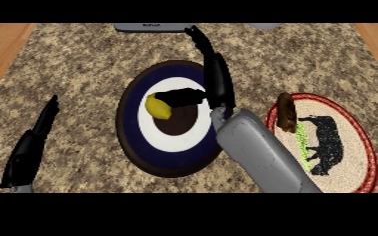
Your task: Pick the lemon from the placemat and place it in the plate
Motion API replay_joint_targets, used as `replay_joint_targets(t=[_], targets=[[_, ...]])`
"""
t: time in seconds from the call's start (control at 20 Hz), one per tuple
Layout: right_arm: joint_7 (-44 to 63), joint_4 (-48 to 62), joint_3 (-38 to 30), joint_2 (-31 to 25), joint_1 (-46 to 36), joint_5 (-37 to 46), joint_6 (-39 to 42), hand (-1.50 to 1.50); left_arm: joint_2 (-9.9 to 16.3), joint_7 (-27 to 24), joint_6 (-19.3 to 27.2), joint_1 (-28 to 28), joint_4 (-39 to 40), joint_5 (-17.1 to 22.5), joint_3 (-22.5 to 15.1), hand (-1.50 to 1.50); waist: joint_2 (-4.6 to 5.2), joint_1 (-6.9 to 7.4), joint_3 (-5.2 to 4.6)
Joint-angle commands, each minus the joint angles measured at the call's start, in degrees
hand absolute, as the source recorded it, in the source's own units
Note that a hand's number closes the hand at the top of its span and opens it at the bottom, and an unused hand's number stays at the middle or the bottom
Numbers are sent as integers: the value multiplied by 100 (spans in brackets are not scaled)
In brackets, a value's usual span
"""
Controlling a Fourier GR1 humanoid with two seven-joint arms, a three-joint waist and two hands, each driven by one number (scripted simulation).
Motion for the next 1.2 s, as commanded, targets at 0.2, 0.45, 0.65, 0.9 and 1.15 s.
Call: replay_joint_targets(t=[0.2,0.45,0.65,0.9,1.15], targets=[[-1147,-908,-1372,-345,1165,-1426,379,-150,-96,-137,14,183,-36,-6,16,0,0,-68,8],[-2697,-470,-2281,-889,1722,-2284,1680,-150,-136,-133,-13,173,37,-44,10,0,11,-24,3],[-3672,-59,-2643,-1128,2173,-2544,2497,-150,3,-368,-221,134,339,136,226,0,7,-24,0],[-4024,890,-3177,-1712,1752,-2616,3300,-150,-255,-183,45,81,89,-210,14,0,5,-9,-1],[-4314,1466,-3538,-1961,1730,-2672,3785,-150,-113,-306,-150,89,91,-131,233,0,1,-11,-2]])
